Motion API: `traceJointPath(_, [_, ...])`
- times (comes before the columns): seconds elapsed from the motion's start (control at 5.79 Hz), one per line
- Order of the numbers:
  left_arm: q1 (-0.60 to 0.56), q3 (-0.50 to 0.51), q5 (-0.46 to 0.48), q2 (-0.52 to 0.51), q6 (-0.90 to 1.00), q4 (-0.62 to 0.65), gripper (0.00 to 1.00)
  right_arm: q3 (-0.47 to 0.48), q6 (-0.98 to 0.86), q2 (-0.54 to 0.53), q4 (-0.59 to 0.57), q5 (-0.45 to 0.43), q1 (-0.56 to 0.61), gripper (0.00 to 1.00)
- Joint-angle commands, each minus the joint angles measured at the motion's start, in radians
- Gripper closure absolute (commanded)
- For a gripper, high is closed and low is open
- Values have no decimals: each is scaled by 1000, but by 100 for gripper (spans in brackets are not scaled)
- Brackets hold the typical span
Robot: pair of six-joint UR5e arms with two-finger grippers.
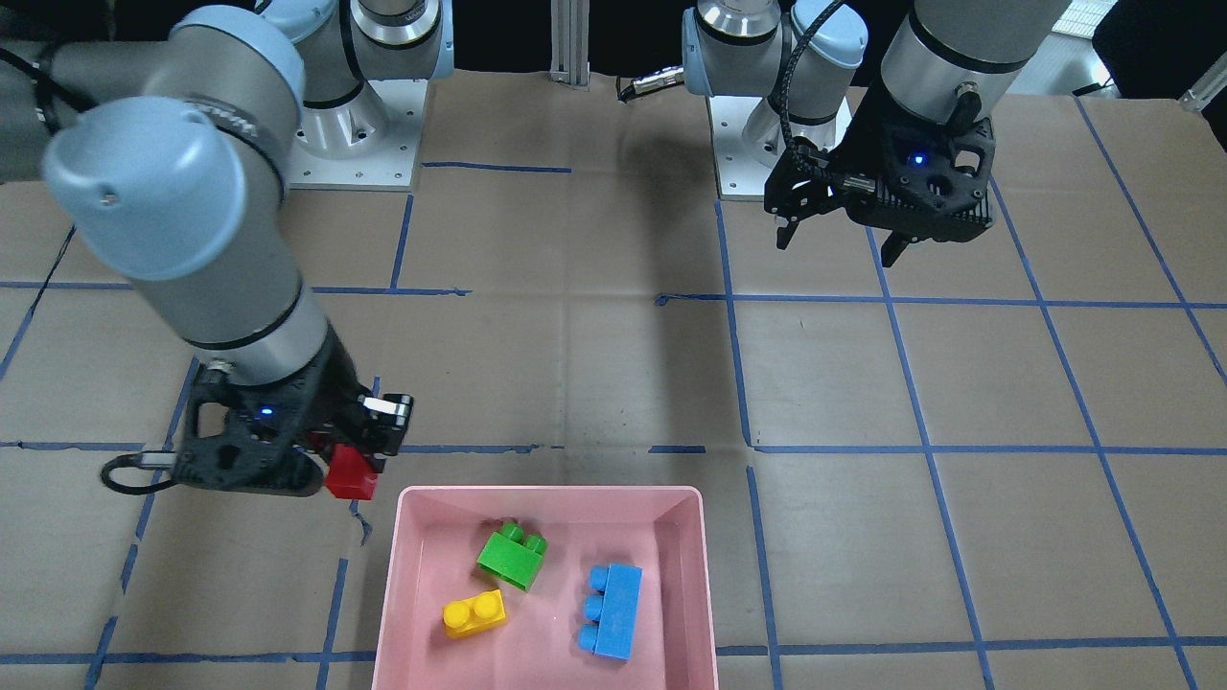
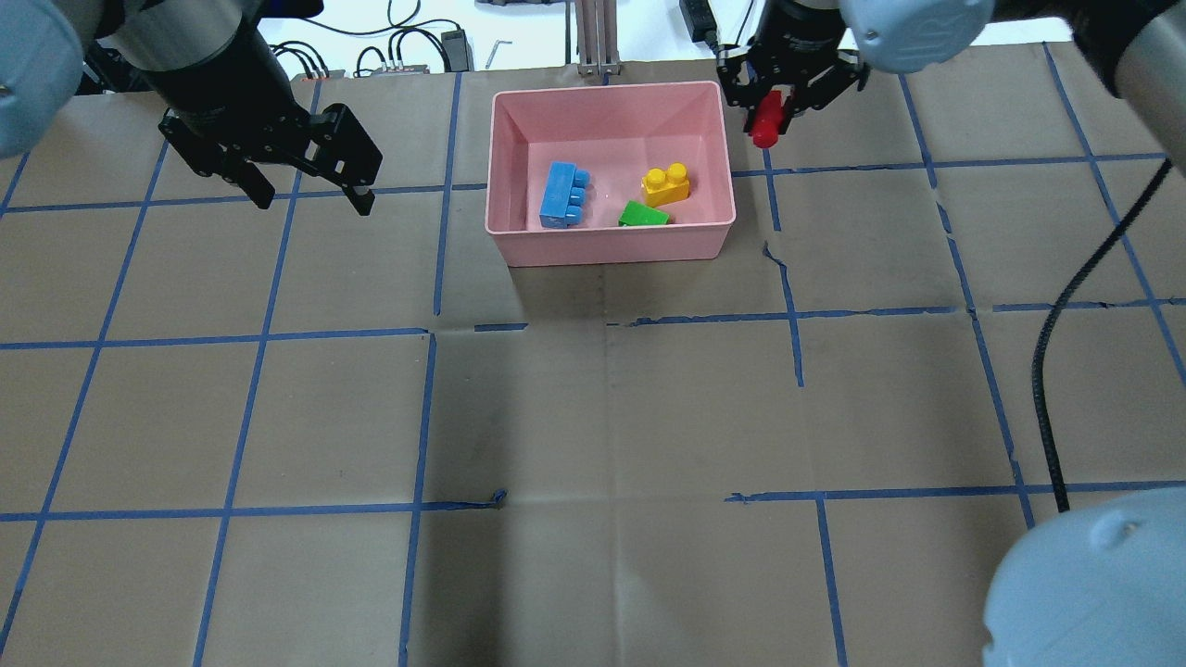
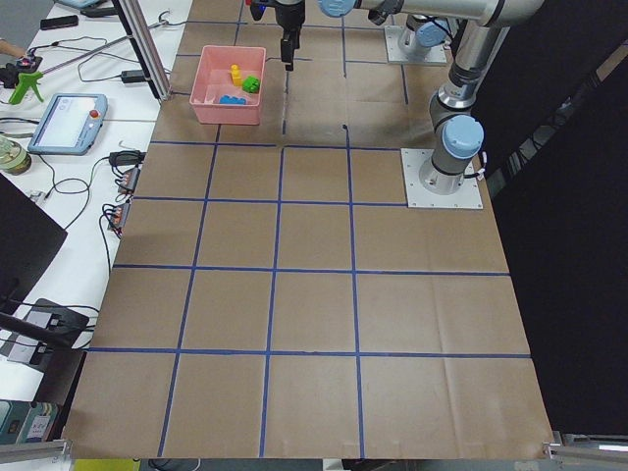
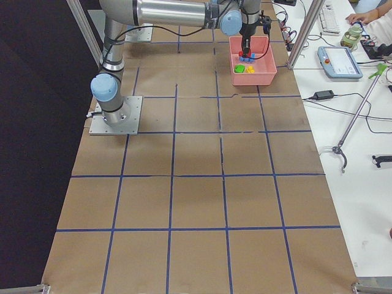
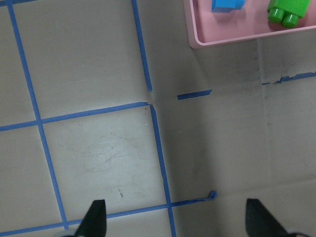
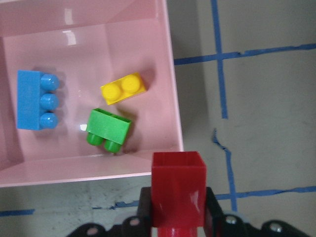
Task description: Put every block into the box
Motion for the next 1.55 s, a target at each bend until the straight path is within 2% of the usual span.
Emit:
traceJointPath(0.0, [4,2,-1,2,0,0,1,-105,116,141,-53,-1,109,63])
traceJointPath(0.17, [3,2,-2,2,0,0,1,-138,94,227,-113,1,112,63])
traceJointPath(0.52, [3,2,0,3,0,0,1,-138,41,322,-220,1,112,60])
traceJointPath(0.69, [3,2,0,3,0,0,1,-137,40,338,-248,1,112,38])
traceJointPath(0.86, [3,2,0,3,0,0,1,-137,38,332,-249,-1,111,7])
traceJointPath(1.04, [3,2,0,3,0,0,1,-134,40,306,-229,-10,109,1])
traceJointPath(1.21, [3,2,0,3,0,0,1,-120,40,257,-218,-13,106,1])
traceJointPath(1.38, [3,2,2,3,0,1,1,-88,40,184,-131,-13,94,1])
